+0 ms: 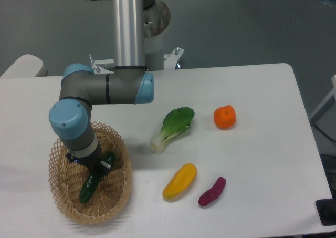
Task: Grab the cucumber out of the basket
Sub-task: 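Lift the cucumber out of the basket and carry it toward the orange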
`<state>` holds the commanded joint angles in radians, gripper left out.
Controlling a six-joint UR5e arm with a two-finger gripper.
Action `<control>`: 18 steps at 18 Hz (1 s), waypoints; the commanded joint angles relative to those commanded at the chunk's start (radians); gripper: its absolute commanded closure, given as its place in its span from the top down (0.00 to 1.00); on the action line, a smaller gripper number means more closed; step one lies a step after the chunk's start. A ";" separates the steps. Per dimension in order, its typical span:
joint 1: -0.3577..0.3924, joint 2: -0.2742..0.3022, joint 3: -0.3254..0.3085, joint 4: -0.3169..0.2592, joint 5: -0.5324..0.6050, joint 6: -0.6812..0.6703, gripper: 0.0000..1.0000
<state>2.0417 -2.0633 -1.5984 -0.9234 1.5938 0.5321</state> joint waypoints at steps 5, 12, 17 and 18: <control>0.063 0.061 0.034 -0.008 0.002 0.095 0.18; 0.270 0.132 0.055 -0.029 -0.063 0.313 0.18; 0.415 0.158 0.077 -0.135 -0.063 0.524 0.18; 0.446 0.160 0.081 -0.156 -0.063 0.570 0.18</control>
<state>2.4878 -1.9037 -1.5172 -1.0797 1.5309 1.1025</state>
